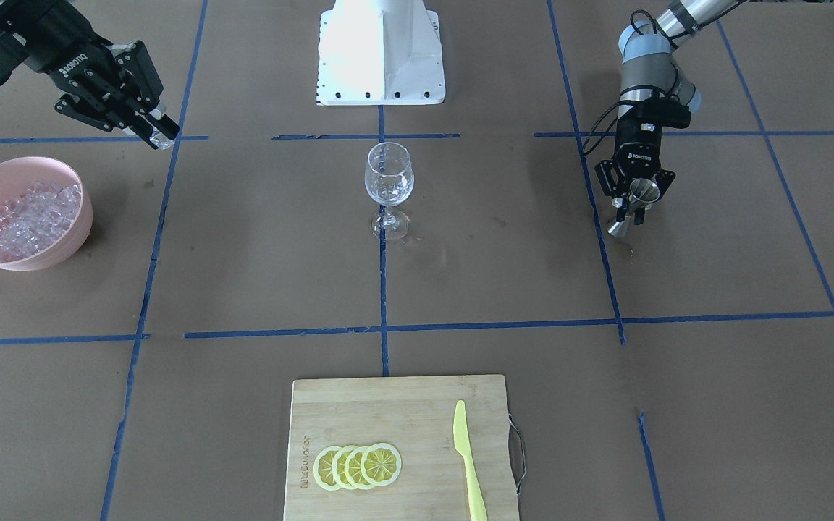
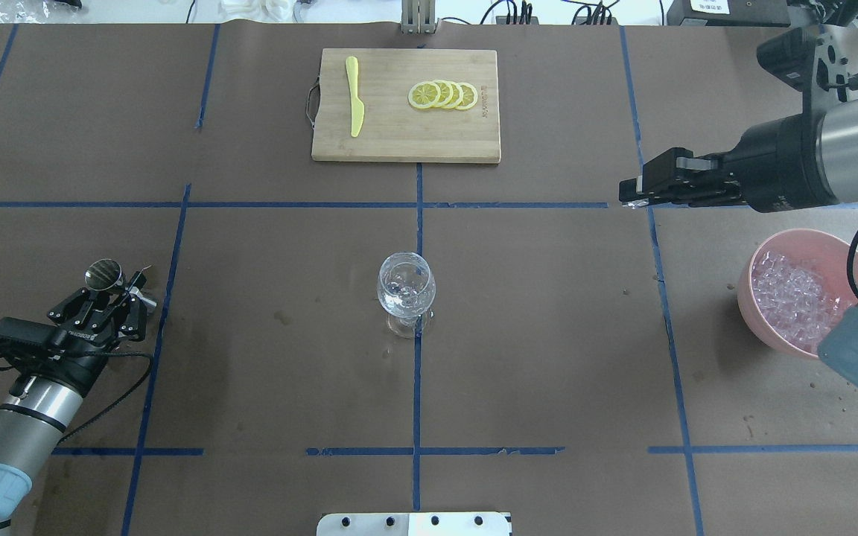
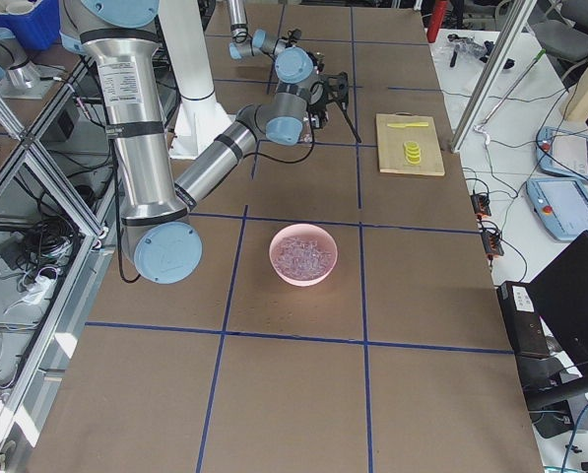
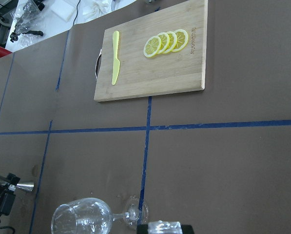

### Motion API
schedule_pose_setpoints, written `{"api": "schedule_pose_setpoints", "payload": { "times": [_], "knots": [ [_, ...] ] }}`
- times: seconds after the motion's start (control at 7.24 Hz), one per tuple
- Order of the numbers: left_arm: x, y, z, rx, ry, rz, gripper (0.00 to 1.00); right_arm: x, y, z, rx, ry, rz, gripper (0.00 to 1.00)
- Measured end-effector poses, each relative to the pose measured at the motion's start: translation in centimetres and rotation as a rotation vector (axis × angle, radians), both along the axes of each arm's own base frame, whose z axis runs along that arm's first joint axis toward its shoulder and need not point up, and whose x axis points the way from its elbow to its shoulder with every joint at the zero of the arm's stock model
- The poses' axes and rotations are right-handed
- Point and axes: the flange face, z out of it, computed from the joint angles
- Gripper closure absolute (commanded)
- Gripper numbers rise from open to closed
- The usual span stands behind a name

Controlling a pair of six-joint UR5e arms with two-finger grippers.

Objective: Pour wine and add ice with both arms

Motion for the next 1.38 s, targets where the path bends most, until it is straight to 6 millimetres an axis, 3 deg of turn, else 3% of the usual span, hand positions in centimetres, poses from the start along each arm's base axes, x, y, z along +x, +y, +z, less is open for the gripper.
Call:
{"api": "schedule_pose_setpoints", "payload": {
  "times": [0.14,0.83,1.11,1.38],
  "knots": [
    [-0.2,-0.4,-0.1,-0.001,0.001,0.005,0.00,-1.0,0.3,-0.5,-0.001,-0.006,0.003,1.00],
    [-1.4,-1.9,-0.2,0.008,-0.045,0.030,0.00,-4.3,1.1,-2.0,0.003,0.005,0.005,1.00],
    [-4.6,-1.1,-0.4,0.004,-0.055,0.078,0.00,-5.6,1.3,-2.8,0.004,0.015,0.007,1.00],
    [-6.2,-0.5,-1.2,0.004,-0.050,0.105,0.00,-6.1,1.4,-3.0,-0.001,0.025,0.006,1.00]
  ]
}}
